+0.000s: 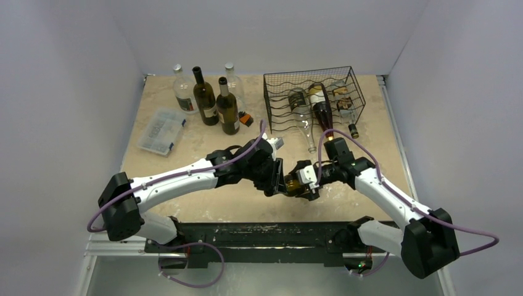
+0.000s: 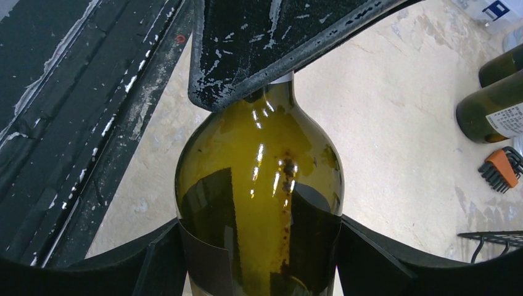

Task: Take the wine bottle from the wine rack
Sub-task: Place the wine bottle at the center of the board.

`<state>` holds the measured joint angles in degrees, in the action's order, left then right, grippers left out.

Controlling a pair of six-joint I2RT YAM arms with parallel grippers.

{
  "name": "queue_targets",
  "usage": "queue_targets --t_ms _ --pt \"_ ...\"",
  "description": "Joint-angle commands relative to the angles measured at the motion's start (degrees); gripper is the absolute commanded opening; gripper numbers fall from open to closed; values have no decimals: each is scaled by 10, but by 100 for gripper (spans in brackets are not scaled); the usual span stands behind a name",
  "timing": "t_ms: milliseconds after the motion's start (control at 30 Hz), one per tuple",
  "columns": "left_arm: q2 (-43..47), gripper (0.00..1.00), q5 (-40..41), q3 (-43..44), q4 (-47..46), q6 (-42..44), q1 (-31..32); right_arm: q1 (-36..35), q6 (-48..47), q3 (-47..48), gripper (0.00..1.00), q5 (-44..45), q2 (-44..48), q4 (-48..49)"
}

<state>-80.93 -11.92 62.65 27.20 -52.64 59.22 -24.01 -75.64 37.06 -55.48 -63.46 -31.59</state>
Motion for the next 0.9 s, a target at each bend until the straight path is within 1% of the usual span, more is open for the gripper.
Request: queue_targets --t_ms 0,133,233,300,367,500,700,867 --pt "23 15 -37 -7 -102 -28 -10 -5 8 27 56 -11 -6 -5" --pt "33 23 -64 -30 -124 -38 -27 -3 15 35 43 -15 -8 -10" --pt "39 36 -81 -49 -141 -40 -36 1 19 38 38 -20 -9 -11" --pt "45 47 -88 -61 -156 -39 -37 5 21 39 37 -23 -9 -13" --pt "53 55 -90 -74 -170 -37 -37 9 22 42 35 -27 -9 -15" --pt "65 66 -88 -95 -190 -32 -41 19 24 45 33 -35 -8 -19" --pt "102 80 -73 -132 -238 4 -41 37 24 50 33 -50 -2 -30" --pt "160 85 -35 -185 -323 52 -40 51 27 54 33 -63 2 -37"
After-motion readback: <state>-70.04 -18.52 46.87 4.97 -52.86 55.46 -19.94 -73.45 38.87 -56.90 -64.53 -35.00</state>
